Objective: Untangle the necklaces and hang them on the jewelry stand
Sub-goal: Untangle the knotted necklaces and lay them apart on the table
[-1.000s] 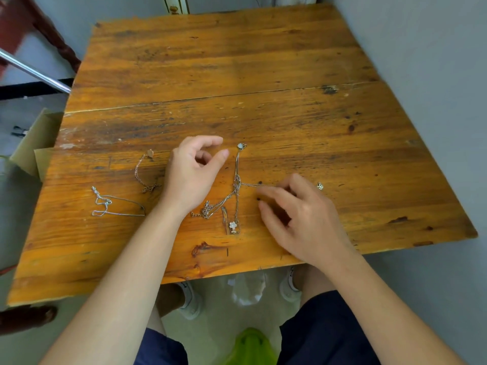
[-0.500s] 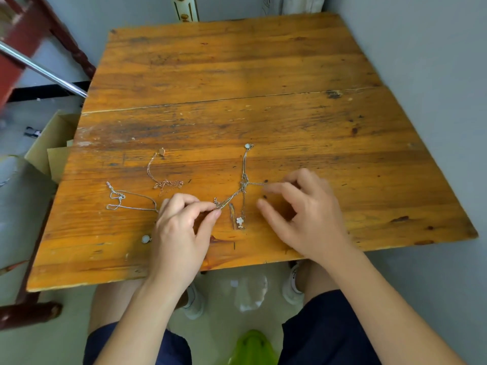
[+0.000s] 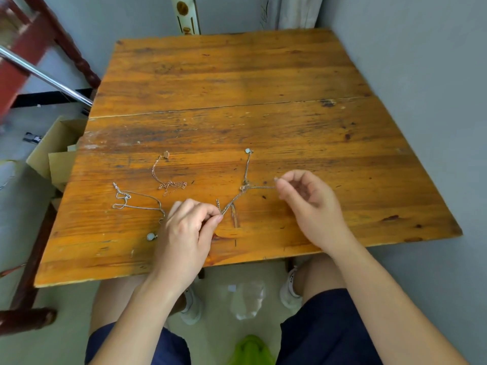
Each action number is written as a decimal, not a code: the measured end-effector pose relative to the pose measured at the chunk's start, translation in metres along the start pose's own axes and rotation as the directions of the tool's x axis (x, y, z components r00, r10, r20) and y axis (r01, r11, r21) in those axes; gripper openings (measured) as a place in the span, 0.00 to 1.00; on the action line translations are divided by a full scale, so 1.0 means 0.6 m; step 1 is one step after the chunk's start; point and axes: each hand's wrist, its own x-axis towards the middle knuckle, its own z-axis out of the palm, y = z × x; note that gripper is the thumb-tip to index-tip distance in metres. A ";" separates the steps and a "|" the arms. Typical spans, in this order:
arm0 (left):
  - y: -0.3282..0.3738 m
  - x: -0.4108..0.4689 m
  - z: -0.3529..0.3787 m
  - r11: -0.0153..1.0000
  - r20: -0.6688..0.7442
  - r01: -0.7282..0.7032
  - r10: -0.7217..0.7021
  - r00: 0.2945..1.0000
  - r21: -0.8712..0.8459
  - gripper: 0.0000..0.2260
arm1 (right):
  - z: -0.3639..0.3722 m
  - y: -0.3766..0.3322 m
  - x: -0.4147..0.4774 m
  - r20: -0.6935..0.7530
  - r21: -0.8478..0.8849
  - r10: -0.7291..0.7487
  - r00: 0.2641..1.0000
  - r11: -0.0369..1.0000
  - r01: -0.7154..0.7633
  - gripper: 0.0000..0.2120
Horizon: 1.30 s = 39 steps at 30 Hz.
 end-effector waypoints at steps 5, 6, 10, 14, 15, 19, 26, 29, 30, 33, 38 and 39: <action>0.008 -0.007 -0.001 0.999 0.033 -0.051 0.051 0.998 0.001 0.04 | -0.016 0.001 0.016 -0.118 0.184 0.169 0.979 0.972 -0.146 0.06; 0.009 -0.008 -0.002 0.998 0.048 -0.060 0.060 0.997 -0.003 0.05 | -0.017 0.002 0.017 -0.137 0.202 0.196 0.971 0.965 -0.166 0.05; 0.013 -0.010 -0.010 0.994 0.115 -0.106 0.109 0.987 -0.026 0.10 | -0.018 0.005 0.020 -0.184 0.166 0.242 0.953 0.963 -0.213 0.03; 0.018 0.011 -0.014 0.994 0.130 -0.059 0.071 0.989 -0.093 0.15 | -0.015 0.006 0.025 -0.183 -0.172 0.058 0.981 0.981 -0.090 0.07; 0.021 0.023 -0.013 0.992 0.100 -0.056 0.067 0.993 -0.109 0.15 | -0.015 0.007 0.027 -0.171 -0.307 -0.022 0.985 0.951 -0.032 0.09; 0.044 0.079 0.005 0.995 0.009 -0.057 0.058 0.998 -0.081 0.09 | -0.018 0.013 0.034 -0.052 -0.617 -0.120 0.991 0.784 0.063 0.18; 0.060 0.113 0.031 0.996 0.096 -0.083 0.081 0.992 0.015 0.07 | -0.035 0.002 0.053 -0.007 -0.656 -0.049 0.999 0.754 0.032 0.11; 0.056 0.115 0.031 0.998 0.125 -0.026 0.033 0.992 -0.061 0.04 | -0.038 -0.002 0.055 0.011 -0.653 -0.047 0.999 0.757 0.043 0.10; 0.054 0.117 0.030 0.995 0.145 0.010 0.005 0.989 -0.103 0.03 | -0.037 -0.005 0.054 0.000 -0.615 -0.060 0.998 0.787 0.047 0.10; 0.047 0.122 0.024 0.967 0.195 0.111 -0.066 0.978 -0.229 0.02 | -0.032 -0.024 0.058 -0.060 -0.269 -0.043 0.997 0.963 0.025 0.10; 0.042 0.136 0.016 0.933 0.233 0.145 -0.069 0.970 -0.329 0.10 | -0.030 -0.056 0.074 -0.022 0.114 -0.003 1.000 0.993 0.006 0.11; 0.046 0.138 0.016 0.936 0.257 0.142 -0.058 0.965 -0.323 0.13 | -0.030 -0.058 0.077 -0.014 0.132 0.006 1.000 0.991 -0.004 0.11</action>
